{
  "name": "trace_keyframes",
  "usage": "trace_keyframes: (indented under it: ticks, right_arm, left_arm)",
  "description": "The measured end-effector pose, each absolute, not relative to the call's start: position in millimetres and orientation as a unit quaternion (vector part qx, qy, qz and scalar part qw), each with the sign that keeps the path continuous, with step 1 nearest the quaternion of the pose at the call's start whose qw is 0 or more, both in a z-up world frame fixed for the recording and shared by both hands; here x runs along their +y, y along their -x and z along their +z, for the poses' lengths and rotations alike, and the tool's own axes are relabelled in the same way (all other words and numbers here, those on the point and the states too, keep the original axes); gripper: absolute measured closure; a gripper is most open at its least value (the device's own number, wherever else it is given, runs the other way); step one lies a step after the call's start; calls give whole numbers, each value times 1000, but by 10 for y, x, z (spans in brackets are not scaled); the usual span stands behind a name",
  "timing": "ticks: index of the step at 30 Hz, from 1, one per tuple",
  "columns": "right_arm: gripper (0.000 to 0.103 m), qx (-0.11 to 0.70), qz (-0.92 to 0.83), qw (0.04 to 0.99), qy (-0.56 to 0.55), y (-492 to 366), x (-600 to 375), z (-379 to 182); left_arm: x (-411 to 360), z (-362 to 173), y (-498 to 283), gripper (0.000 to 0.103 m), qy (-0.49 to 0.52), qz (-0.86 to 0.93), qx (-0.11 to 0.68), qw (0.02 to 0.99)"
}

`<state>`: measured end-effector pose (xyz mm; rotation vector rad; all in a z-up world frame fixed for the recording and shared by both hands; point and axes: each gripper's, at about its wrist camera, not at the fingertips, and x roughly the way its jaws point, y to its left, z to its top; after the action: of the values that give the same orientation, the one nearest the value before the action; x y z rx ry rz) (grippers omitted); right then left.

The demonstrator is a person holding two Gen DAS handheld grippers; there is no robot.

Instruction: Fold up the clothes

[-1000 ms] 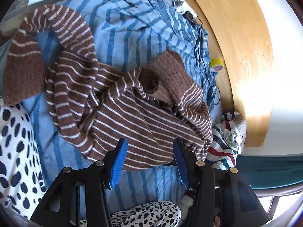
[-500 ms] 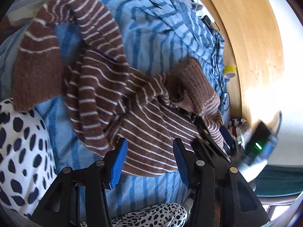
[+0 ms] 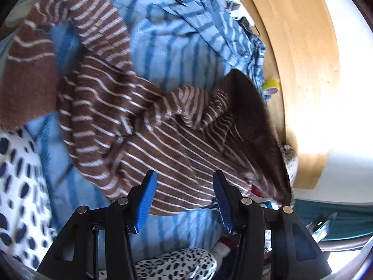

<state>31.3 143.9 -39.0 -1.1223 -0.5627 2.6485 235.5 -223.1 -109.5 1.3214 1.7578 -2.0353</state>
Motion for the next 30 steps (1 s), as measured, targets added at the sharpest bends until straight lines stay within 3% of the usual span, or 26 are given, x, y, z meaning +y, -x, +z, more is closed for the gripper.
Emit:
trace_keyframes:
  ticks: [5,11,13,14,16,20,23,25,27,28,30]
  right_arm:
    - [102,-129,875,119,452,-650,2202,-692]
    - [97,-96,861,52,497,-722,2120,-948]
    - [58,-100,866,23,490,-659,1905,-910]
    - [27,-107,871,9,480,-605,1757,-874]
    - [23,-123,879,-18,459,-487,1450,-809]
    - [9,-190,882,-61,428,-107,692,-808]
    - [7,-233,856,-66,458,246,298,-1044]
    - [15,-247,832,-61,493,446,143,-1248]
    - [66,-195,830,-58,519,486,230,-1324]
    - [71,-159,833,-60,526,479,309,-1322]
    - [96,-109,847,-43,519,383,507,-1239]
  left_arm:
    - [-1875,-1064,-1944,52,-449,-677,582,30]
    - [-1656,-1003,-1636,52,-455,-679,577,3]
    - [-1679,-1014,-1663,52,-454,-681,575,5]
    - [-1695,-1022,-1681,51,-453,-681,575,6]
    - [-1744,-1051,-1738,43,-449,-681,578,12]
    - [-1979,-1178,-1917,43,-432,-671,601,45]
    - [-2145,-1246,-2064,43,-424,-661,616,64]
    - [-2241,-1266,-2170,43,-418,-660,620,74]
    - [-2311,-1279,-2255,43,-415,-662,619,83]
    - [-2326,-1291,-2277,43,-415,-663,617,86]
    - [-2330,-1323,-2319,43,-418,-660,619,85]
